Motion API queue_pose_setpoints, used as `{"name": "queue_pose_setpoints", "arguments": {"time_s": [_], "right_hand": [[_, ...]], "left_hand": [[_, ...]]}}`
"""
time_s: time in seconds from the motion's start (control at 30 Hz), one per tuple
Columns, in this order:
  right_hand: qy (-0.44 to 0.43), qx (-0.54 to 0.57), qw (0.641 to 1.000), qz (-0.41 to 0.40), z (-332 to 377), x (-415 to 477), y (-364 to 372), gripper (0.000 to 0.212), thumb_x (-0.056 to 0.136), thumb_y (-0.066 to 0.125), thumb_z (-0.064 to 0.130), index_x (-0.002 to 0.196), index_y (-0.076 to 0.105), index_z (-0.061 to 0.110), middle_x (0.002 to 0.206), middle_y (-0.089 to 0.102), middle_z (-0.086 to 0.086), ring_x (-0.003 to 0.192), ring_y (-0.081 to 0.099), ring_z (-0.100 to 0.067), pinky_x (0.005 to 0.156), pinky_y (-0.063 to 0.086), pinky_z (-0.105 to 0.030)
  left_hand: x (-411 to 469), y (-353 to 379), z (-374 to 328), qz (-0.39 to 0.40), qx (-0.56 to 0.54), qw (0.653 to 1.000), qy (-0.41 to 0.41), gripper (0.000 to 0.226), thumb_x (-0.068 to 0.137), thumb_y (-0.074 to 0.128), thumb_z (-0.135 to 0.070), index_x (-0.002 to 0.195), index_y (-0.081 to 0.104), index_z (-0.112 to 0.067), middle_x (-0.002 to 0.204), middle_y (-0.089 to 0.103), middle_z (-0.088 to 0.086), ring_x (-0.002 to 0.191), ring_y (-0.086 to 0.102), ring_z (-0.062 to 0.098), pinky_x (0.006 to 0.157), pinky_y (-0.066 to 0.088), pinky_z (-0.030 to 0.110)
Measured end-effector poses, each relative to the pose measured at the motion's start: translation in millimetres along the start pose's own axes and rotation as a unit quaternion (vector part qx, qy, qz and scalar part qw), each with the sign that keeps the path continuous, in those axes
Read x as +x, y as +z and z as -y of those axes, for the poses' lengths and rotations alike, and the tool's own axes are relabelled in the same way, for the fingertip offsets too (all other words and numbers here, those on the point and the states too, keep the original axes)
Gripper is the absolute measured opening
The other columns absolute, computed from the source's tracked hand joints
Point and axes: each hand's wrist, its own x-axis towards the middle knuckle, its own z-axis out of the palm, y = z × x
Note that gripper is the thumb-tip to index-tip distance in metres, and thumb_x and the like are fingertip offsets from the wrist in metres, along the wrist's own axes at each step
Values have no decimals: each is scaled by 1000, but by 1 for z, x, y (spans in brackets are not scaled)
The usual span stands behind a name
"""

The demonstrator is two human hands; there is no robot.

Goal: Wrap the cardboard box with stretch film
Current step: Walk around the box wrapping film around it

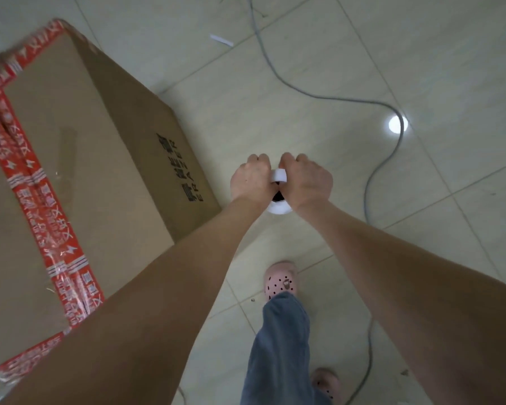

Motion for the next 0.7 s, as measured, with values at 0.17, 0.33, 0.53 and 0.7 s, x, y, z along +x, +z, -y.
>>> {"name": "queue_pose_setpoints", "arguments": {"time_s": [0.17, 0.33, 0.53, 0.7], "right_hand": [[1, 49, 998, -28, 35, 39, -15, 32, 88, 57, 23, 119, 49, 23, 115, 52, -5, 101, 55, -26, 68, 34, -32], [134, 199, 967, 83, 48, 56, -10, 45, 82, 62, 40, 119, 49, 18, 114, 58, -4, 98, 61, -27, 71, 42, -31], [75, 137, 985, 69, 66, 82, -27, 27, 85, 60, 33, 102, 59, 13, 93, 60, -2, 86, 58, -25, 66, 39, -29], [5, 28, 999, 45, 85, 110, -45, 20, 84, 58, 28, 101, 59, 16, 96, 64, -4, 77, 50, -26, 63, 34, -28]], "left_hand": [[33, -36, 25, -27, -33, 997, -64, 31, 83, 64, -23, 108, 55, -8, 108, 57, 9, 98, 58, 31, 73, 45, 33], [48, -52, 45, -41, -93, 985, -139, 34, 80, 69, -25, 106, 55, -8, 107, 60, 10, 97, 59, 28, 69, 41, 30], [63, -59, 53, -48, -157, 965, -204, 34, 79, 69, -25, 106, 57, -9, 106, 61, 7, 94, 60, 25, 69, 43, 29], [75, -66, 59, -54, -213, 937, -271, 30, 78, 66, -24, 101, 53, -9, 101, 62, 8, 89, 60, 27, 64, 42, 30]]}}
